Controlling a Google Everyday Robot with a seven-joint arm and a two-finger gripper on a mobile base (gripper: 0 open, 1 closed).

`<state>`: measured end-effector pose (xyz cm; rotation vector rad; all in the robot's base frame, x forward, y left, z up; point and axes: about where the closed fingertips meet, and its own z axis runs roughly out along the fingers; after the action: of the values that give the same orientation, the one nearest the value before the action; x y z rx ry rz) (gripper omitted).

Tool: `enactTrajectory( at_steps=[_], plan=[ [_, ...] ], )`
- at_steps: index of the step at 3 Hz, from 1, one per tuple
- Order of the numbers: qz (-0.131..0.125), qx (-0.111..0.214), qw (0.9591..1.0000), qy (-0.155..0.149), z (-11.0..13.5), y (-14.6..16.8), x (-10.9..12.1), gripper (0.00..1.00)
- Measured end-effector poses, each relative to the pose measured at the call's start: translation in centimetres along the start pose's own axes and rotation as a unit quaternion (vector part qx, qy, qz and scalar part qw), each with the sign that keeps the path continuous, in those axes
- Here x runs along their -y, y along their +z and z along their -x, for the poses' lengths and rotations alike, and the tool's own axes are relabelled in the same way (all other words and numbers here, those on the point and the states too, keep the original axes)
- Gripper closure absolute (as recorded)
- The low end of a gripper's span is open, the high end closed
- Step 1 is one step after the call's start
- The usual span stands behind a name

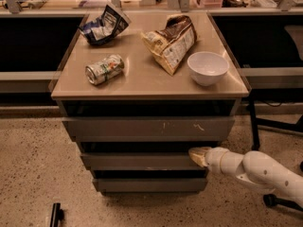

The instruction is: Open middle drawer

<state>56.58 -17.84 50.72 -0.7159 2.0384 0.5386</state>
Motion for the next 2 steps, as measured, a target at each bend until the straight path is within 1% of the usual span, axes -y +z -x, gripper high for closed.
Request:
enactTrajectory(
  at_steps=[1,2],
  plan=[
    [-0.003,0.003,1.0000,0.000,0.3,0.1,0.5,1.00],
    [-0.013,-0.008,0.9999,0.005,0.3,3.5,3.1,1.00]
  ],
)
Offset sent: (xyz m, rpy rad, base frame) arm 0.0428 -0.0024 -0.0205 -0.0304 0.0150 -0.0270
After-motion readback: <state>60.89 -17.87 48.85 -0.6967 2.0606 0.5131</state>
